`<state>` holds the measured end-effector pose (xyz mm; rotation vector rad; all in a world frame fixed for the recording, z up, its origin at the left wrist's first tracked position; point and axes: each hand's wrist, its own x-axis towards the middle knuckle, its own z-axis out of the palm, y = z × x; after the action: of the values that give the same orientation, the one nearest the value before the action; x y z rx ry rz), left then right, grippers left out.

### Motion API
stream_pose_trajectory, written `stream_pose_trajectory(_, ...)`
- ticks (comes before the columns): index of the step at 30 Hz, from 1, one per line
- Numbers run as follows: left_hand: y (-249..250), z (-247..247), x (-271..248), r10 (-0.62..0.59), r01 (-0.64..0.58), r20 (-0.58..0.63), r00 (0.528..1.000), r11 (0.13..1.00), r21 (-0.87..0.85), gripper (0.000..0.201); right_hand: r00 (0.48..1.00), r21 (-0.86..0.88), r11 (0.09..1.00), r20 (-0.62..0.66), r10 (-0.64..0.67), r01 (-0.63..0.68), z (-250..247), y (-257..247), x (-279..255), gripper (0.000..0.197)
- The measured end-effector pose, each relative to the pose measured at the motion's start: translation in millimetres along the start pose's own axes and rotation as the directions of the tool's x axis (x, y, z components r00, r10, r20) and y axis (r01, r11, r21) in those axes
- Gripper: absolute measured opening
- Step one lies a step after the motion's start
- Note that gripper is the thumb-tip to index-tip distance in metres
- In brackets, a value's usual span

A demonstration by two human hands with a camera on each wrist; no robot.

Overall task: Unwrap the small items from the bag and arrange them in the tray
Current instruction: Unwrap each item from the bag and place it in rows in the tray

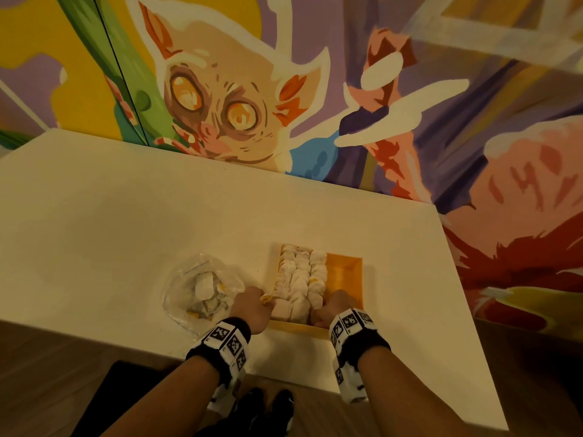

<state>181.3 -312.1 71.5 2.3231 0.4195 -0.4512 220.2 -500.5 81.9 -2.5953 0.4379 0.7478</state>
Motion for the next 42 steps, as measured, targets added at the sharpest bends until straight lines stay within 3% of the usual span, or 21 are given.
stream_pose_trajectory(7, 9, -12, -9, 0.059, -0.062, -0.059, 0.996, 0.997, -0.046, 0.034, 0.992, -0.036, 0.994, -0.068, -0.104, 0.102, -9, 1, -8, 0.025)
stream_pose_trajectory(10, 14, -19, -11, 0.127, -0.133, -0.067, 0.99, 0.987, -0.094, 0.031, 0.968, 0.101, 0.972, -0.156, -0.194, 0.211, -12, -8, -10, 0.023)
stream_pose_trajectory(11, 15, -21, -11, 0.157, -0.163, -0.06, 0.986, 0.98, -0.111, 0.029, 0.944, 0.215, 0.929, -0.204, -0.26, 0.303, -13, -13, -14, 0.019)
stream_pose_trajectory(13, 17, -24, -12, 0.224, -0.226, -0.023, 0.974, 0.965, -0.134, 0.029, 0.867, 0.442, 0.746, -0.258, -0.426, 0.498, -12, -24, -27, 0.011)
stream_pose_trajectory(15, 18, -27, -13, 0.291, -0.285, 0.022, 0.956, 0.947, -0.148, 0.027, 0.781, 0.572, 0.574, -0.209, -0.589, 0.586, -11, -32, -43, 0.014)
stream_pose_trajectory(17, 17, -30, -14, 0.336, -0.321, 0.066, 0.939, 0.931, -0.176, 0.018, 0.717, 0.59, 0.525, -0.137, -0.683, 0.613, -9, -35, -49, 0.018)
stream_pose_trajectory(19, 17, -33, -16, 0.373, -0.352, 0.098, 0.922, 0.918, -0.182, 0.013, 0.688, 0.554, 0.52, -0.139, -0.712, 0.65, -4, -34, -47, 0.015)
stream_pose_trajectory(23, 17, -37, -22, 0.424, -0.395, 0.125, 0.897, 0.896, -0.204, 0.026, 0.72, 0.551, 0.529, -0.21, -0.661, 0.646, -1, -31, -41, 0.008)
stream_pose_trajectory(27, 11, -40, -22, 0.409, -0.375, 0.13, 0.903, 0.899, -0.225, 0.037, 0.753, 0.57, 0.53, -0.274, -0.598, 0.628, -10, -30, -40, 0.003)
stream_pose_trajectory(30, 9, -44, -24, 0.384, -0.357, 0.104, 0.917, 0.91, -0.213, 0.011, 0.771, 0.593, 0.514, -0.337, -0.541, 0.62, -15, -25, -38, 0.013)
stream_pose_trajectory(34, 13, -50, -26, 0.387, -0.375, -0.021, 0.922, 0.877, -0.299, 0.023, 0.738, 0.521, 0.536, -0.341, -0.582, 0.664, -20, -21, -39, 0.016)
stream_pose_trajectory(37, 22, -51, -23, 0.433, -0.436, -0.073, 0.898, 0.855, -0.28, 0.01, 0.697, 0.474, 0.53, -0.316, -0.643, 0.703, -24, -22, -43, 0.022)
stream_pose_trajectory(42, 27, -54, -21, 0.465, -0.489, -0.166, 0.87, 0.856, -0.168, 0.01, 0.725, 0.532, 0.512, -0.342, -0.598, 0.674, -16, -23, -38, 0.023)
